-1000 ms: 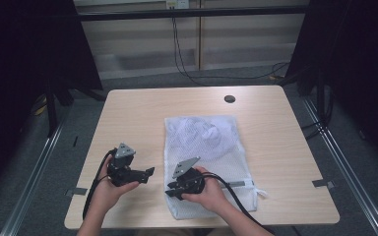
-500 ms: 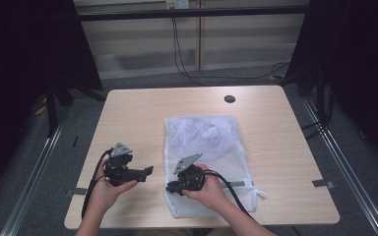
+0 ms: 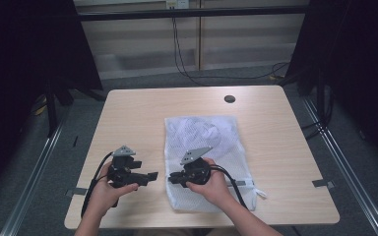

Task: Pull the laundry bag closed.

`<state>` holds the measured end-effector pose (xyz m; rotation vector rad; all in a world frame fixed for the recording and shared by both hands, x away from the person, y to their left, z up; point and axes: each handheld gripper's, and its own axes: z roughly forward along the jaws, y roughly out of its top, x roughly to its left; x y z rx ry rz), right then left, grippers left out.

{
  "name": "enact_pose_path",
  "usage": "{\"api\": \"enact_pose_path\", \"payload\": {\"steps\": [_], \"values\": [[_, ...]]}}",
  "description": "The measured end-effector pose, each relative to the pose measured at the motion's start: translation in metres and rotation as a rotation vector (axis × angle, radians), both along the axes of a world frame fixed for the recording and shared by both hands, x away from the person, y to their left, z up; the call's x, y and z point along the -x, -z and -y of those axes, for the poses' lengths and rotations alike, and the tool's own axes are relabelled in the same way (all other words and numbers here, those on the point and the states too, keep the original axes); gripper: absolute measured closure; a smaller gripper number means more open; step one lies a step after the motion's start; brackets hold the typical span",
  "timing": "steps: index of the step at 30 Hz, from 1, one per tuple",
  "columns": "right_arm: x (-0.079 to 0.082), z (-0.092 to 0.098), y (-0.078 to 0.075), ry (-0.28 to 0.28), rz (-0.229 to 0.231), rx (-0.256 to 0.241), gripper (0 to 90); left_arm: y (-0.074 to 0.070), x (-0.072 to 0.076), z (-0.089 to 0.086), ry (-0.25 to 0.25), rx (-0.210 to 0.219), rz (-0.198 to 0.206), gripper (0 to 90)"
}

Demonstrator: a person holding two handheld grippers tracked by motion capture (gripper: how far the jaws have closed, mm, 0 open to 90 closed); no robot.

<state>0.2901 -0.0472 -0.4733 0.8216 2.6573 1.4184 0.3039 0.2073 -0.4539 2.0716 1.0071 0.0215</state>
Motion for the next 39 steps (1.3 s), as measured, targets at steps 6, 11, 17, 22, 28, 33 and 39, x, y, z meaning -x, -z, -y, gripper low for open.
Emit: {"api": "enact_pose_path", "payload": {"steps": [6, 11, 17, 22, 28, 33, 39], "values": [[-0.003, 0.003, -0.004, 0.019, 0.003, -0.025, 81.7, 0.000, 0.002, 0.005, 0.061, 0.045, -0.060, 18.5], [-0.004, 0.007, -0.007, 0.023, 0.013, -0.047, 81.7, 0.004, 0.002, 0.008, 0.067, 0.051, -0.078, 16.3], [-0.006, 0.010, -0.011, 0.038, 0.021, -0.067, 81.7, 0.006, 0.002, 0.011, 0.074, 0.088, -0.134, 12.9], [-0.006, 0.010, -0.014, 0.047, 0.031, -0.073, 81.7, 0.009, 0.002, 0.016, 0.097, 0.126, -0.167, 8.5], [-0.007, 0.009, -0.018, 0.050, 0.041, -0.080, 81.7, 0.013, 0.003, 0.019, 0.097, 0.142, -0.203, 5.9], [-0.007, 0.010, -0.022, 0.056, 0.056, -0.088, 81.7, 0.011, 0.003, 0.022, 0.117, 0.182, -0.214, 5.2], [-0.006, 0.009, -0.024, 0.050, 0.056, -0.095, 81.7, 0.013, 0.004, 0.031, 0.125, 0.165, -0.219, 4.9]]}}
